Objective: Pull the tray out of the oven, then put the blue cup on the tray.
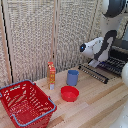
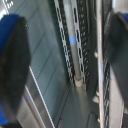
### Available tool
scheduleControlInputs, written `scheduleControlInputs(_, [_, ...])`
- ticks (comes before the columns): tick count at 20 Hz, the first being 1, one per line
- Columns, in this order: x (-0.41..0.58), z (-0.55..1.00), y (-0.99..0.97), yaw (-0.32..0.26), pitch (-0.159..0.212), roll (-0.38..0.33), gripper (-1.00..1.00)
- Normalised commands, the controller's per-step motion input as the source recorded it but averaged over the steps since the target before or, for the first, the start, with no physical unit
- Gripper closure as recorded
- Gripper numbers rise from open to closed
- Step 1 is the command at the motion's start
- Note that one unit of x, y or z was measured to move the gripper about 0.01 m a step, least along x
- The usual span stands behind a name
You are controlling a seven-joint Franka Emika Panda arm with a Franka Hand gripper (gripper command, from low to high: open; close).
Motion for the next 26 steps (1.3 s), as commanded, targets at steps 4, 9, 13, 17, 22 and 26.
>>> scheduleControlInputs(4, [-0.091, 0.0, 0.0, -0.001, -0.022, -0.024, 1.0])
scheduleControlInputs(9, [-0.058, 0.01, 0.04, -0.019, 0.0, 0.042, 1.0])
scheduleControlInputs(13, [-0.006, 0.17, 0.45, -0.032, 0.0, 0.066, 1.0])
scheduleControlInputs(17, [0.009, 0.39, 0.76, -0.052, -0.047, 0.148, 1.0])
scheduleControlInputs(22, [0.106, 0.45, 0.71, -0.064, -0.044, 0.196, 1.0])
scheduleControlInputs(26, [0.21, 0.12, 0.57, -0.074, -0.012, 0.154, 1.0])
